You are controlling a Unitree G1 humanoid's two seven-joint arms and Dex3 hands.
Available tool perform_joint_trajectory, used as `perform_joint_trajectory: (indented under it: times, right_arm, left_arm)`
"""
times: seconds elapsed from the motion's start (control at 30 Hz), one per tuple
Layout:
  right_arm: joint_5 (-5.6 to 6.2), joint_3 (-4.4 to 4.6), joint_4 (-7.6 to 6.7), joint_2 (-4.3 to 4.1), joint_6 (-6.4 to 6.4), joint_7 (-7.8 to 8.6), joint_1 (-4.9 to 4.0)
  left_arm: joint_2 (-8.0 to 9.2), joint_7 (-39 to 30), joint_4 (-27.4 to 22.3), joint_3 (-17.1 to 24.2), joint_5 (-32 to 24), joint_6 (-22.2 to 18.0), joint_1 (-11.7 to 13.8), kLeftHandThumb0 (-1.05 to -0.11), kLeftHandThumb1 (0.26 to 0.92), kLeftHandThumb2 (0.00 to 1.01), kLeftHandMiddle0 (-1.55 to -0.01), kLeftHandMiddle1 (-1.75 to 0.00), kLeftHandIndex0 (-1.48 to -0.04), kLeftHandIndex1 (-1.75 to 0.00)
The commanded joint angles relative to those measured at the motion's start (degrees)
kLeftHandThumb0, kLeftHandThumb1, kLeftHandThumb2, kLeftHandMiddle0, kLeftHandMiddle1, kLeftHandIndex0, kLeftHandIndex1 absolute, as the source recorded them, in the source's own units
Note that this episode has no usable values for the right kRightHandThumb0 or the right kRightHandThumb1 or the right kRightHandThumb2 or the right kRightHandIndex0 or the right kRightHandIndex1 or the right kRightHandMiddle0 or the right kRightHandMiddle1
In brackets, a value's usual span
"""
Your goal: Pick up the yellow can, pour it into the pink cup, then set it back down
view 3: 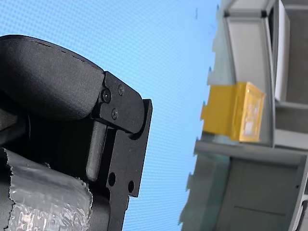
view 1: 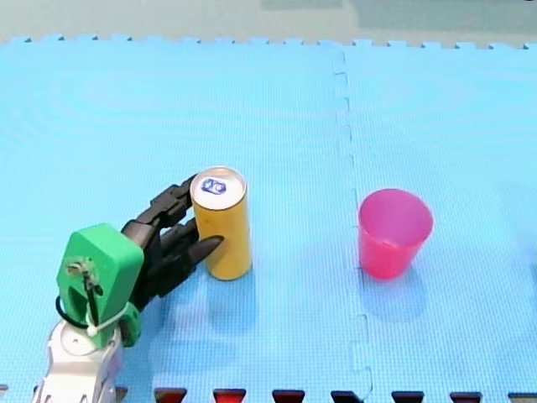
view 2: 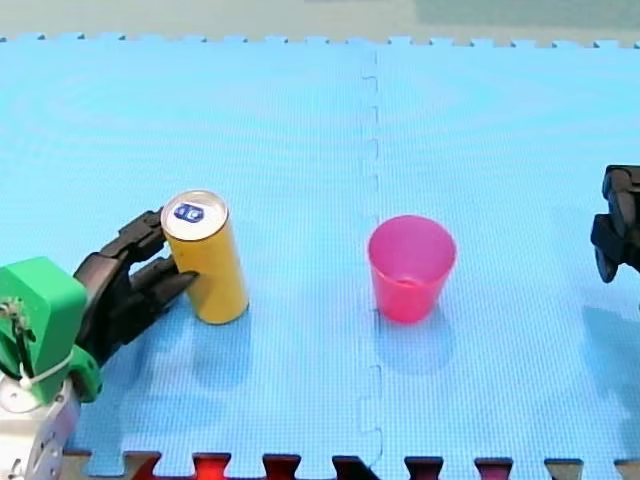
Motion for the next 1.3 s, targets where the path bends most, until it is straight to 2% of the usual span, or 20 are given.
perform_joint_trajectory:
  times: [0.0,0.17,0.4,0.8,1.03,1.27]
  right_arm:
    - [-0.09,0.0,0.07,-0.27,-0.25,-0.16,0.13]
    - [-0.06,0.02,0.11,-0.29,-0.27,-0.14,0.1]
    - [0.0,-0.02,0.14,-0.21,-0.26,-0.19,0.05]
    - [0.08,-0.23,0.2,-0.61,0.01,-0.2,-0.02]
    - [-0.06,-0.12,0.26,-0.82,0.12,-0.28,-0.05]
    - [-0.14,-0.06,0.31,-0.85,0.27,-0.42,-0.07]
  left_arm:
    - [-0.18,-0.11,0.84,0.01,0.16,0.06,-0.7,-1.048,0.862,0.0,-0.41,0.0,-0.32,-0.01]
    - [-1.04,-1.4,3.31,0.02,-0.17,0.37,-2.75,-1.048,0.856,0.0,-0.39,0.0,-0.32,-0.01]
    - [-2.3,-2.15,4.84,-0.68,0.61,-0.02,-4.13,-1.048,0.859,0.0,-0.37,0.0,-0.31,0.0]
    - [-3.06,-2.58,8.31,0.97,-0.11,-2.35,-6.22,-1.048,0.89,0.01,-0.36,0.0,-0.3,0.0]
    - [-4.19,1.37,10.75,1.06,1.19,-3.94,-7.63,-1.048,0.908,0.02,-0.37,0.0,-0.3,0.0]
    - [-4.9,11.04,15.04,-0.95,6.9,-6.87,-9.87,-1.048,0.921,0.03,-0.39,-0.01,-0.3,0.0]
